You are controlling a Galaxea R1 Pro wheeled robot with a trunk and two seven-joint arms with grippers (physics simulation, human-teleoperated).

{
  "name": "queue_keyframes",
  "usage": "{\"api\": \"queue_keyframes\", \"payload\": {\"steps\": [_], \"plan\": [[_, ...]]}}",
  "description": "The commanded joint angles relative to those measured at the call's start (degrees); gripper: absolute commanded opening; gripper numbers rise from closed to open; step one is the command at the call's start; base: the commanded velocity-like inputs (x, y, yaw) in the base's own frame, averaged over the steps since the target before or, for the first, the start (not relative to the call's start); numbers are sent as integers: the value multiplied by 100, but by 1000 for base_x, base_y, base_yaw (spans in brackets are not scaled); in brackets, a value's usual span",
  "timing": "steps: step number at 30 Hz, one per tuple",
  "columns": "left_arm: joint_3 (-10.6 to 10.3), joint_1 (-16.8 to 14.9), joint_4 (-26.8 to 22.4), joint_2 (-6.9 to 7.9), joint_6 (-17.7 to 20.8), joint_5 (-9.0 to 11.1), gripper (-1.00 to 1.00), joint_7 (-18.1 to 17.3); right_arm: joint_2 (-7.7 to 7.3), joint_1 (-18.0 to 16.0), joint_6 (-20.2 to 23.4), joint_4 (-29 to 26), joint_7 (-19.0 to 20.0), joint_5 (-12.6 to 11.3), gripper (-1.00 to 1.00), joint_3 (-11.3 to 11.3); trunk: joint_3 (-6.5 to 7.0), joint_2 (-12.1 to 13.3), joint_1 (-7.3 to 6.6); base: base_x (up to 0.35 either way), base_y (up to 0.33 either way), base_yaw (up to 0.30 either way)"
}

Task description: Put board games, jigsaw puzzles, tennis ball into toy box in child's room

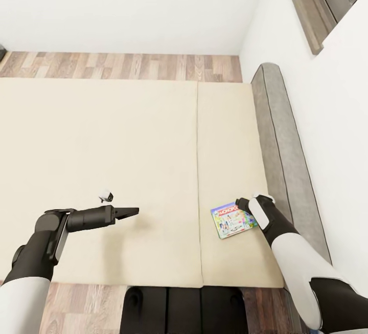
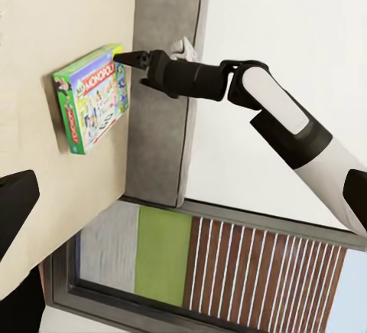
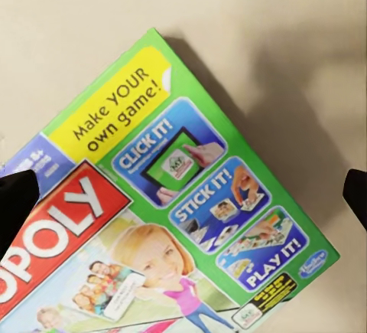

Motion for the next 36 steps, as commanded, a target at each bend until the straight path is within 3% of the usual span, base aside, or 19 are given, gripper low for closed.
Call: {"api": "queue_keyframes", "payload": {"steps": [1, 8, 13, 23, 36], "plan": [[6, -2, -5, -1, 60, -45, 100, -43, -4, -3, 17, -15, -11, -60, 100, 4, -16, -9, 3, 0, 0, 0], [1, -2, -5, -7, 60, -51, 100, -43, -46, -13, 21, -34, 553, -47, 100, 7, -81, -9, 3, 0, 0, 0], [0, -2, -5, -10, 60, -54, 100, -43, -193, -16, 22, -30, 822, -51, 100, 0, -127, -9, 3, 0, 0, 0], [-2, -3, -5, -12, 60, -55, 100, -43, -373, -17, 22, -28, 903, -55, 100, -9, -220, -9, 3, 0, 0, 0], [-7, -3, -5, -19, 58, -55, 100, -43, -395, -1, 10, -37, 912, -70, 100, 7, -277, -9, 3, 0, 0, 0]]}}
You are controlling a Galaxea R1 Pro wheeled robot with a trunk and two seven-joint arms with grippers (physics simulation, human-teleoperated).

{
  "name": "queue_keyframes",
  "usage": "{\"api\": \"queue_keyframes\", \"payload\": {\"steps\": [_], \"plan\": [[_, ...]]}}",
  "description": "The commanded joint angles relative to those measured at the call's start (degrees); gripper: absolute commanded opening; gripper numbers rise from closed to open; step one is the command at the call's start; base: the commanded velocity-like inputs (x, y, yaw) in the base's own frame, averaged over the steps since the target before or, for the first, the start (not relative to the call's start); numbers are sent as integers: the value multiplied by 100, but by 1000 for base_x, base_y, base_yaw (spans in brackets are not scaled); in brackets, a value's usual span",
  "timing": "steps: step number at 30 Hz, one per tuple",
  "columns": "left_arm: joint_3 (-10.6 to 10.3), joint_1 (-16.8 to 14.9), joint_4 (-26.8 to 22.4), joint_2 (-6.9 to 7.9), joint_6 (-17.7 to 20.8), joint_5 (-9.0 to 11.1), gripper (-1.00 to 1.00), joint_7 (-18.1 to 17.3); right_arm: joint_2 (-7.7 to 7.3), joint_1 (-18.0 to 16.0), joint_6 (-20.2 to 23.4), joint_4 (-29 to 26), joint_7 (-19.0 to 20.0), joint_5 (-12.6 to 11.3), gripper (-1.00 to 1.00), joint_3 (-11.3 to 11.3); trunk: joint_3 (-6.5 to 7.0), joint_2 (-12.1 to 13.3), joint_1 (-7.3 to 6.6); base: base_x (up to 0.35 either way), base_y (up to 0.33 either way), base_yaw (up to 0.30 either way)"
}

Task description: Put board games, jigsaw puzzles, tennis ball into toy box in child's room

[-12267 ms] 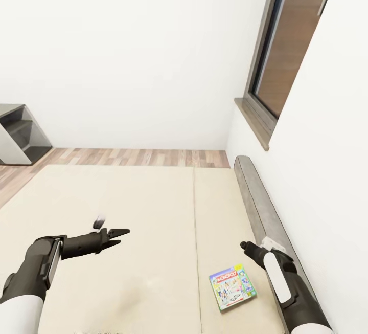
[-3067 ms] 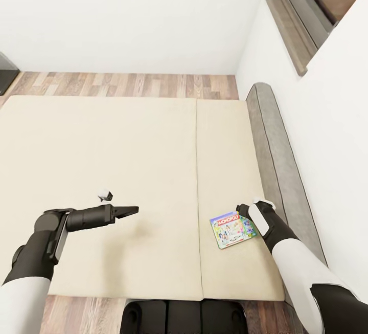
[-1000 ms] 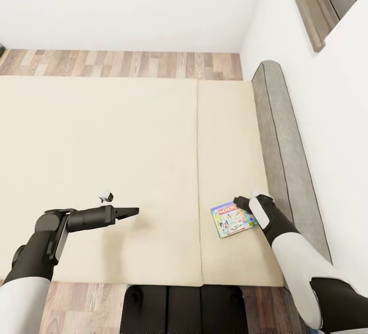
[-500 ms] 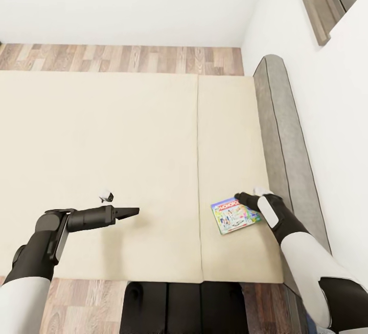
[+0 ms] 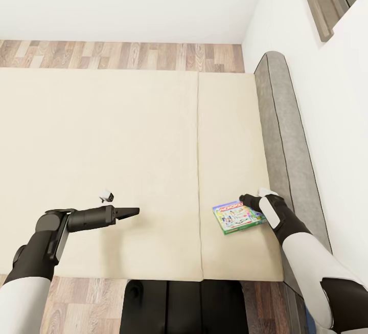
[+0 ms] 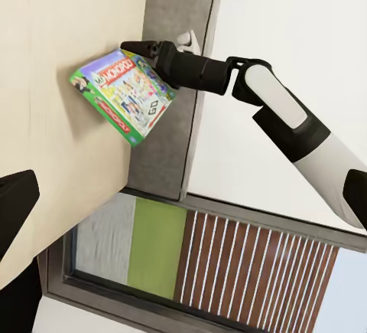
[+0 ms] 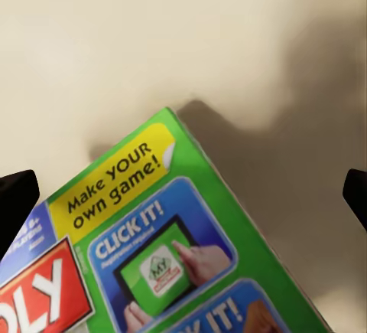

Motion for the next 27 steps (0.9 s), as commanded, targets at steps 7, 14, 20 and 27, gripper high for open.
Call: {"api": "queue_keyframes", "payload": {"steps": [7, 14, 20, 27], "plan": [[13, -2, -5, -1, 56, -47, 100, -44, 7, 13, 17, 26, -56, -24, 100, 1, -7, -6, 5, 0, 0, 0], [13, -2, -5, -1, 58, -47, 100, -44, 3, 13, 16, 38, -50, -32, 100, 1, -7, -6, 5, 0, 0, 0], [15, -1, -5, -1, 57, -42, 100, -44, 2, 13, 24, 40, -50, -37, 100, -6, -7, -6, 5, -30, 0, 0], [17, -1, -5, 1, 56, -38, 100, -44, 7, 13, 25, 40, -50, -55, 100, -8, -7, -6, 5, -9, 0, 0]]}}
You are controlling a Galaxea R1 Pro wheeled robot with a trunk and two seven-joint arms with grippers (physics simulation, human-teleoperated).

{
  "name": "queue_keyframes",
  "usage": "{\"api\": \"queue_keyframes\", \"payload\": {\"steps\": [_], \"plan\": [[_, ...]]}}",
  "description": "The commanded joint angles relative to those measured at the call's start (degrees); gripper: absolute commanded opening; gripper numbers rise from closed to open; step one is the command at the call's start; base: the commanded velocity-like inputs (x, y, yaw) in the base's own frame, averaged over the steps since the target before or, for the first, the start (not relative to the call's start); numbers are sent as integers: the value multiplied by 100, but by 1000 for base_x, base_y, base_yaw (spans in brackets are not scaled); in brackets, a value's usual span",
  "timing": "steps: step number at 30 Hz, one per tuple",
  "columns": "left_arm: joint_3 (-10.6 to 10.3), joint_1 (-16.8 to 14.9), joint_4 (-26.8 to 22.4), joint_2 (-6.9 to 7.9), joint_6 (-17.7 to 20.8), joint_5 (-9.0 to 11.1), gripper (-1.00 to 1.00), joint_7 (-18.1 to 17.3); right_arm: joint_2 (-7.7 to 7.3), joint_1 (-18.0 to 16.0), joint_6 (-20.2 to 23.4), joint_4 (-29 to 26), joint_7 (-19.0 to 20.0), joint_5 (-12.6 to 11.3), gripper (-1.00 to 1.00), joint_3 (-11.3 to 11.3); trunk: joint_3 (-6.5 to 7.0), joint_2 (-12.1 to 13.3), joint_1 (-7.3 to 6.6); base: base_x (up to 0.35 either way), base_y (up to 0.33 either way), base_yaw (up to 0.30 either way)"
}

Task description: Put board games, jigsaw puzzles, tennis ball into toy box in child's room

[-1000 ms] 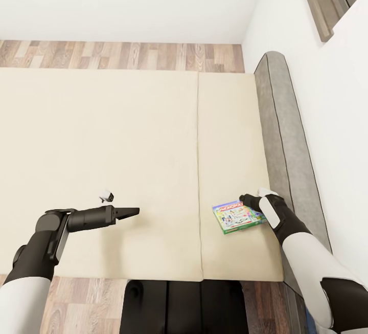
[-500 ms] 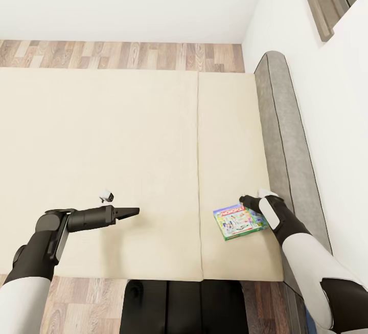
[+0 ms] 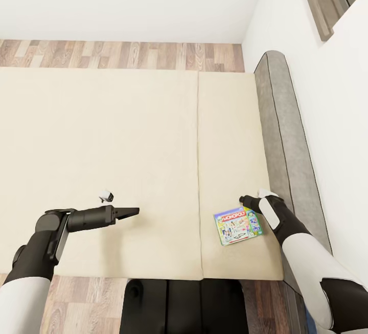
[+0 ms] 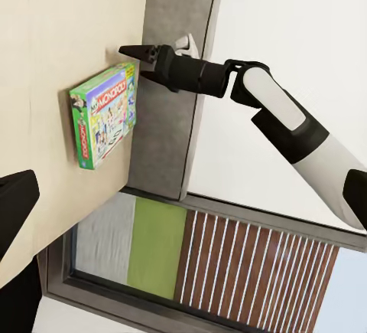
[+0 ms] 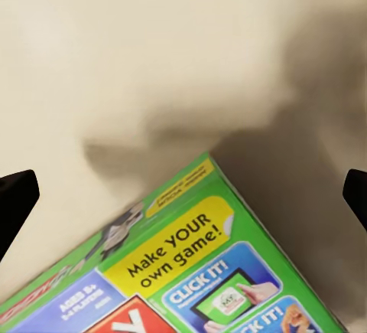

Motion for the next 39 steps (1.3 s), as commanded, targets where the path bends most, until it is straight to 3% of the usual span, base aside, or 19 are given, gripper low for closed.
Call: {"api": "queue_keyframes", "payload": {"steps": [1, 10, 20, 39], "plan": [[5, -2, -5, -2, 61, -45, 100, -43, 0, -1, 21, -10, -44, -62, 100, 1, -6, -9, 3, -1, 0, 0], [5, -2, -5, 2, 60, -45, 100, -43, -22, -1, 37, -12, 19, -101, 100, -41, -6, -9, 3, 0, 0, 0], [3, -3, -5, -2, 57, -45, 100, -43, -160, 1, 44, -23, 664, -111, 100, -61, -6, -9, 3, 0, 0, 0], [2, -3, -5, -4, 57, -51, 100, -43, -176, 32, 40, -45, 714, -117, 100, -68, 3, -9, 3, 0, 0, 0]]}}
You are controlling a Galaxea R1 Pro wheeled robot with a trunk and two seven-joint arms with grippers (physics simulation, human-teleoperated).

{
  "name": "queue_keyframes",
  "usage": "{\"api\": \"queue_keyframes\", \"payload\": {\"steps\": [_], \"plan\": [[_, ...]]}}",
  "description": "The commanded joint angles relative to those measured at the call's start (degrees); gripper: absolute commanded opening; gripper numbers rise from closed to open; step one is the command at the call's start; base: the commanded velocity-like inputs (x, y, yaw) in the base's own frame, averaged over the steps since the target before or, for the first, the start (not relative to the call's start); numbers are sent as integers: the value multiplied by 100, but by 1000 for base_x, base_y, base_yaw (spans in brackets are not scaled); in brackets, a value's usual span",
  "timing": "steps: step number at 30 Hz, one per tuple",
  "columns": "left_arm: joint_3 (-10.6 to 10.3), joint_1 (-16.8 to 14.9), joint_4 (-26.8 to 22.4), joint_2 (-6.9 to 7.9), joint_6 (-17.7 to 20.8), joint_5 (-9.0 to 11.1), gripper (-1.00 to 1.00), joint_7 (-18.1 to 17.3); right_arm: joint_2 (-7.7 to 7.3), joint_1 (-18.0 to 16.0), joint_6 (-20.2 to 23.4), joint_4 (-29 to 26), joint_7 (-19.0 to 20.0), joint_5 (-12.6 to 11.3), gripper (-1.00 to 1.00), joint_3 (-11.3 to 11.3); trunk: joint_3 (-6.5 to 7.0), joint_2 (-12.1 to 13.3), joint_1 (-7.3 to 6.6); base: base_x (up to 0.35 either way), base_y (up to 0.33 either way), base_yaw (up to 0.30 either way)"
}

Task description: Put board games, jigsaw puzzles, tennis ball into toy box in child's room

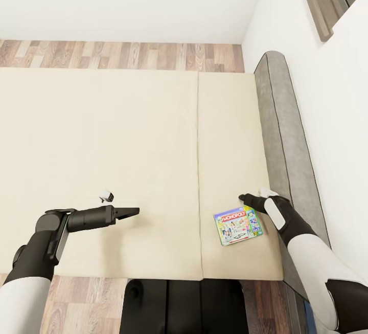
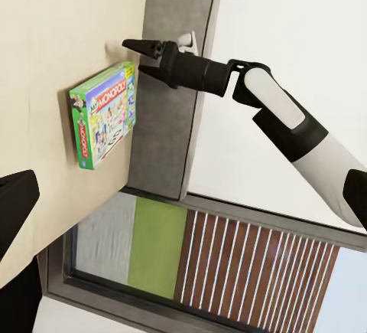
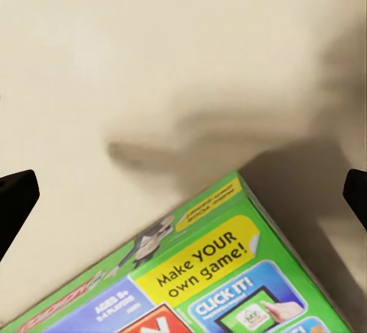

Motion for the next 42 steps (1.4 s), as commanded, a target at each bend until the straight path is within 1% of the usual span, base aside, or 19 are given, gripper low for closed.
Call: {"api": "queue_keyframes", "payload": {"steps": [1, 25, 42], "plan": [[6, -2, -5, -1, 59, -47, 100, -44, 0, 3, 25, -10, -46, -62, 100, -1, 0, -9, 3, 0, 0, 0], [-2, -4, -5, -9, 59, -49, 100, -44, 1, 26, 29, -11, -48, -62, 100, 5, 210, -9, 3, 0, 0, 0], [6, -3, -5, -8, 59, -49, 100, -44, 0, 135, 36, -11, -40, -72, 100, 7, 366, -9, 3, 0, 0, 0]]}}
